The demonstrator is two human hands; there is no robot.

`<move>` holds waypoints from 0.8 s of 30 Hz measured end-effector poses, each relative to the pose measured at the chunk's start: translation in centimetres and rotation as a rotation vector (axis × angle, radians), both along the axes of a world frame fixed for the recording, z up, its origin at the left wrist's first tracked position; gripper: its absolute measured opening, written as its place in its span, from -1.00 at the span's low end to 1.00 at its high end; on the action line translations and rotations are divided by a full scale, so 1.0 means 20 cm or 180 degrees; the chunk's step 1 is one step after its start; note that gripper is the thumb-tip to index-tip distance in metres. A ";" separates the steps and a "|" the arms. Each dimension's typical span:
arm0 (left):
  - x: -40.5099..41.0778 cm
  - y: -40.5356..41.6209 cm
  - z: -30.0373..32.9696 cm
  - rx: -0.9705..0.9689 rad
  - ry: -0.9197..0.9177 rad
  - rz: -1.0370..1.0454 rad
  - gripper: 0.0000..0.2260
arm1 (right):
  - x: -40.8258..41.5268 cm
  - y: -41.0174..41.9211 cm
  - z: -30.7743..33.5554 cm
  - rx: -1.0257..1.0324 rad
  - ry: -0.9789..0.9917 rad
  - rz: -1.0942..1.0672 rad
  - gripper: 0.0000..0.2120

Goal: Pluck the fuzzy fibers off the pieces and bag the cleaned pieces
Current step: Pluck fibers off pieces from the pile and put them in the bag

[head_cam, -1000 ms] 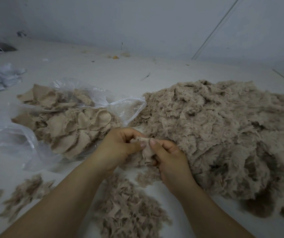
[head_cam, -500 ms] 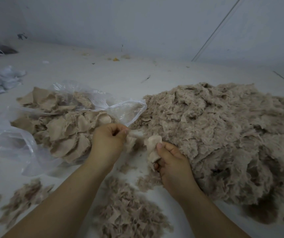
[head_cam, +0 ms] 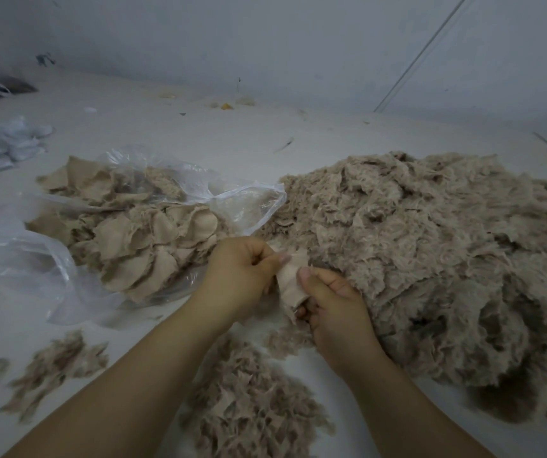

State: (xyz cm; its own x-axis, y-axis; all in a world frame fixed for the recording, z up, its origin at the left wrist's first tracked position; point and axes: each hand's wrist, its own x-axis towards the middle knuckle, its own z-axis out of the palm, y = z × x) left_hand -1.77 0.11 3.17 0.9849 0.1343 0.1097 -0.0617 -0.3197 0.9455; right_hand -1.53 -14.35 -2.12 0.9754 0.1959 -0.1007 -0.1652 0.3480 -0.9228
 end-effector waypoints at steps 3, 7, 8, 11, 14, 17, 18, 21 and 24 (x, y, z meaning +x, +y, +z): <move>0.01 0.02 -0.01 -0.0541 -0.0044 0.0607 -0.65 | 0.00 0.01 0.01 0.0018 0.0070 -0.0107 -0.79; -0.02 0.05 0.00 -0.0599 0.0470 0.0000 -0.71 | 0.00 0.00 0.00 0.0156 0.0159 -0.0231 -0.80; -0.04 0.05 0.01 -0.0480 0.0728 -0.0387 -0.69 | -0.01 0.00 0.01 0.0146 0.0109 -0.0213 -0.76; -0.08 0.02 0.01 -0.0239 0.1035 -0.0900 -0.66 | -0.01 0.00 0.02 0.0130 -0.0058 -0.0176 -0.58; -0.09 0.03 0.01 -0.0323 0.1112 -0.1047 -0.79 | -0.01 -0.01 0.02 0.0109 -0.0115 -0.0107 -0.66; -0.10 0.12 0.04 -0.0336 0.1207 -0.1421 -0.82 | 0.00 0.00 0.00 -0.0019 -0.0074 -0.0250 -0.69; -0.11 0.17 0.05 -0.0253 0.1224 -0.1647 -0.82 | 0.00 0.00 0.00 -0.0010 -0.0039 -0.0327 -0.72; -0.13 0.29 0.11 0.0417 0.1486 -0.2647 -0.79 | 0.01 0.00 -0.01 -0.0064 -0.0145 -0.0260 -0.72; -0.14 0.34 0.14 0.0670 0.1680 -0.3179 -0.80 | 0.00 0.00 -0.01 -0.0183 -0.0350 -0.0146 -0.71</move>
State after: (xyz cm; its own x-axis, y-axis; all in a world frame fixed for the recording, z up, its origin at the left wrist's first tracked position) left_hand -4.61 6.86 5.99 0.5715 -0.7045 -0.4209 0.0115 -0.5059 0.8625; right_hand -1.47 -14.32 -2.25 0.9890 0.1477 -0.0025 -0.0471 0.2989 -0.9531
